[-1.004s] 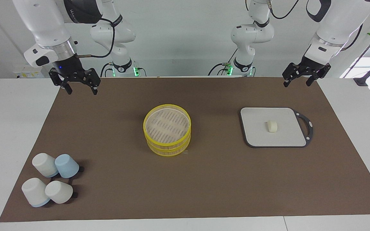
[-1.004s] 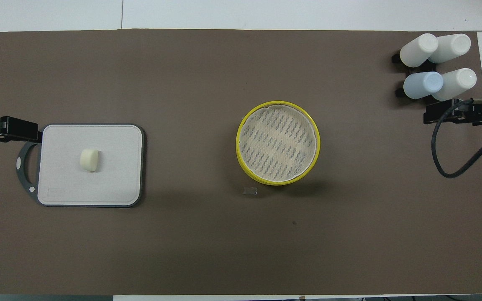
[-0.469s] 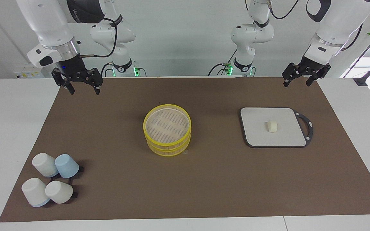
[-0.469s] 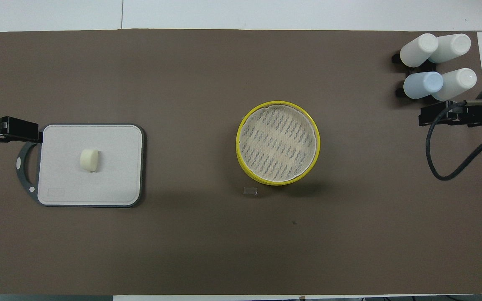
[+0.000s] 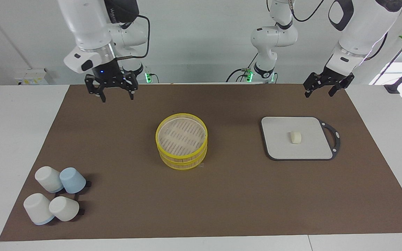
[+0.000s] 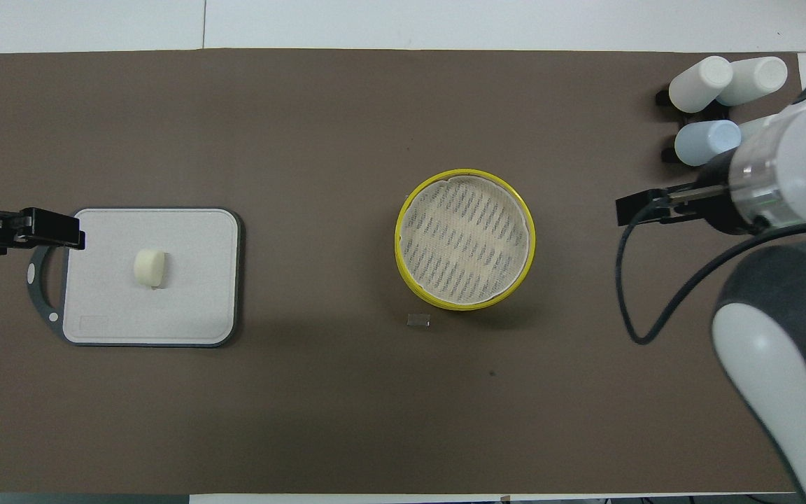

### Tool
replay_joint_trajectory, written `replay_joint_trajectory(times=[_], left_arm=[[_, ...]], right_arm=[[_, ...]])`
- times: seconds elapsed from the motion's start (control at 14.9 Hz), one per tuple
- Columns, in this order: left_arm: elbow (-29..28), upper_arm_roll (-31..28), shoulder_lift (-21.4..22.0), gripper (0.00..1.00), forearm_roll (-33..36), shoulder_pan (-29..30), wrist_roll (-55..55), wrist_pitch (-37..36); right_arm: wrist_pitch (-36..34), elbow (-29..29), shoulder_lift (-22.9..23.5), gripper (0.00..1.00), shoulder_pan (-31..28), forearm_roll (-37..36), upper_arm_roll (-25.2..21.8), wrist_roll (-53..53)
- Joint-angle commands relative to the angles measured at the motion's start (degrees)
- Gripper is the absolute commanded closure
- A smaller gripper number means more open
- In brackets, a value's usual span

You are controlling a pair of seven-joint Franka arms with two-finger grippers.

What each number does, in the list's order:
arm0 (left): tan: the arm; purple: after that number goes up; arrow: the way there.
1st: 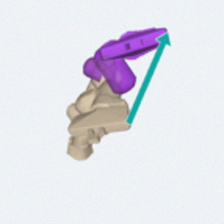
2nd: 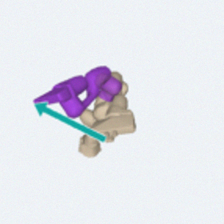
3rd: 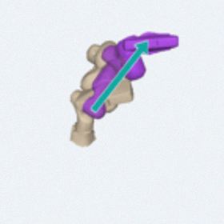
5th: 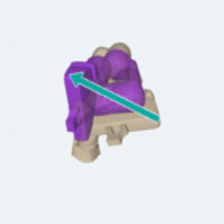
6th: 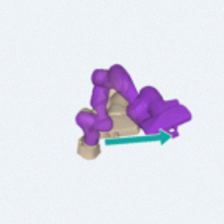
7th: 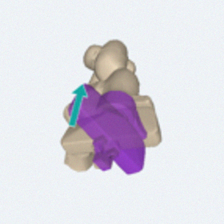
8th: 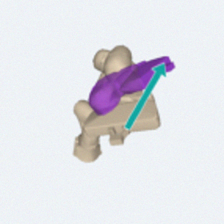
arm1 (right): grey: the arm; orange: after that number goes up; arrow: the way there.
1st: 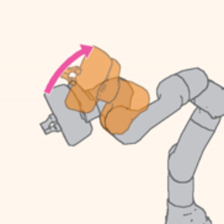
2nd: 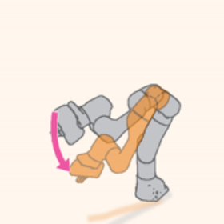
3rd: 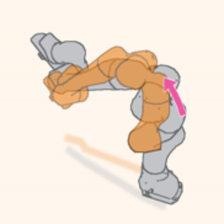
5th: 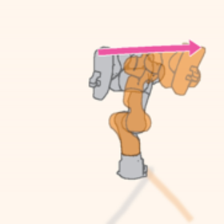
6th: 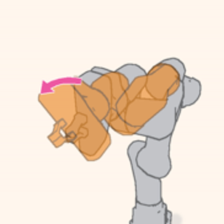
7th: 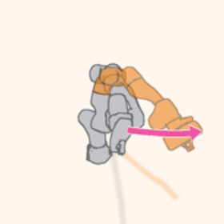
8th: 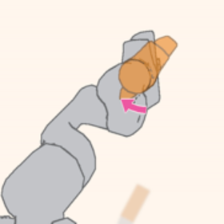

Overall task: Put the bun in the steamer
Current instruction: 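Reach the right gripper to the steamer lid while the left gripper reaches the bun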

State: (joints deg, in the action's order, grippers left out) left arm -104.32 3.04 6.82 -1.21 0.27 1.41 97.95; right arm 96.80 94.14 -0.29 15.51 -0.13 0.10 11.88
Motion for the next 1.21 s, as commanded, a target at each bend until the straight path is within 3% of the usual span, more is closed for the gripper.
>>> replay_joint_trajectory(times=[0.0,0.07,0.4,0.67,0.87,1.14], left_arm=[[-10.89,-0.41,5.13,0.0,-0.46,-0.01,-2.8,7.51],[-12.38,-0.5,4.95,0.0,-0.46,0.26,-4.47,8.82],[-23.54,-0.41,4.52,0.0,-0.46,2.71,-11.51,19.63],[-30.49,-0.41,0.75,0.0,-0.46,2.54,-11.52,30.96],[-30.77,-0.41,-4.7,0.0,-0.46,1.93,-11.43,37.82],[-31.12,-0.41,-8.31,0.0,-0.46,1.93,-11.34,44.77]], right_arm=[[-3.37,-13.22,13.25,0.0,7.93,-2.32,-0.02,12.34],[-3.11,-15.89,16.35,0.0,9.69,-2.59,-0.02,14.73],[4.51,-17.32,22.78,0.0,15.5,-2.33,0.07,25.02],[9.71,-17.5,28.5,0.0,19.54,-3.38,-0.02,30.99],[14.72,-11.98,27.72,0.0,20.26,-5.4,-0.02,31.1],[20.7,-7.57,26.31,0.0,20.0,-4.61,-0.02,27.6]])
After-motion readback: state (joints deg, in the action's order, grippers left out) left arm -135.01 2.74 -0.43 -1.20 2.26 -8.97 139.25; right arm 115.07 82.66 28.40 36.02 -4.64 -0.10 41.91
